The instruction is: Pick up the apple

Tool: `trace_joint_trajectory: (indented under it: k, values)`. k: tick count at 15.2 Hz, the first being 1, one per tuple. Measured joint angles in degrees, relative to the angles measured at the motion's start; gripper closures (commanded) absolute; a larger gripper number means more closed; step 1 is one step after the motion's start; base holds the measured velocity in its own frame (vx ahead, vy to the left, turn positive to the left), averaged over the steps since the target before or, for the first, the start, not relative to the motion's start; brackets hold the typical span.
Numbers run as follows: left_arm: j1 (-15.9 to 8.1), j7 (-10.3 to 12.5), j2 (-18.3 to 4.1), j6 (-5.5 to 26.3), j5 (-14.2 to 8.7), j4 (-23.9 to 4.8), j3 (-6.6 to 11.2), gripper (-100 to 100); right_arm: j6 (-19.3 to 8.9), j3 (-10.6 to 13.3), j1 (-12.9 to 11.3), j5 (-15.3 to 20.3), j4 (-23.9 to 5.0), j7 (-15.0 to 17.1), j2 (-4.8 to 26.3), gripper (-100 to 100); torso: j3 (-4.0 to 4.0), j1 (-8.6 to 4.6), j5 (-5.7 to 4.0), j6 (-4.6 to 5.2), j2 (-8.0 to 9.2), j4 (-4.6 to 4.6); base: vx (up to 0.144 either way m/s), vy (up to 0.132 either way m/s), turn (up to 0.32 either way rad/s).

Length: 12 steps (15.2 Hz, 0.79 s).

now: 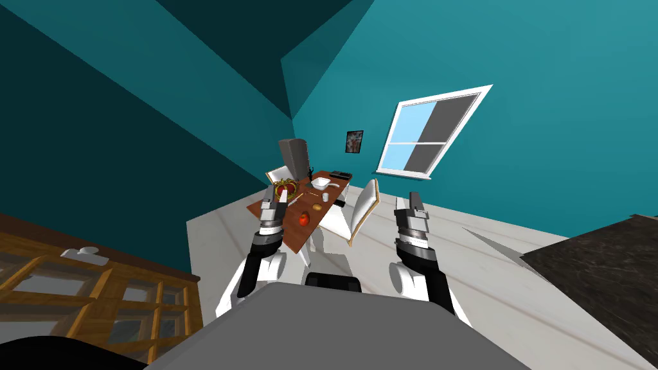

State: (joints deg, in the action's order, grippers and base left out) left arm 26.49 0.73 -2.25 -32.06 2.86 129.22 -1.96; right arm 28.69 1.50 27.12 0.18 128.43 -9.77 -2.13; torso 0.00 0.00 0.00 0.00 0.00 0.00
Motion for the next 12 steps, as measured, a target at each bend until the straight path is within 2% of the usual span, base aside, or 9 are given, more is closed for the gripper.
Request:
trace_joint_trajectory:
  k: [6, 10, 12]
  values:
    - [0.2, 1.4, -6.0, -1.2, 2.0, -4.0, -0.61, -100, 0.0, 0.0, 0.0, 0.0, 0.0, 0.0, 0.0, 0, -0.09, -0.12, -0.02, 0.01, -0.15, -0.04, 0.032, -0.032, -0.053]
    - [-0.1, 2.9, -10.5, -1.7, 4.7, -8.1, -1.8, -100, 0.0, 0.0, 0.0, 0.0, 0.0, 0.0, 0.0, 0, -0.13, -0.19, -0.04, 0.02, -0.23, -0.05, 0.05, -0.045, -0.071]
    - [0.8, 3.8, -12.9, -3.1, 5.9, -10.5, -2.23, -100, 0.0, 0.0, 0.0, 0.0, 0.0, 0.0, 0.0, 0, -0.14, -0.2, -0.04, 0.01, -0.24, -0.06, 0.052, -0.052, -0.059]
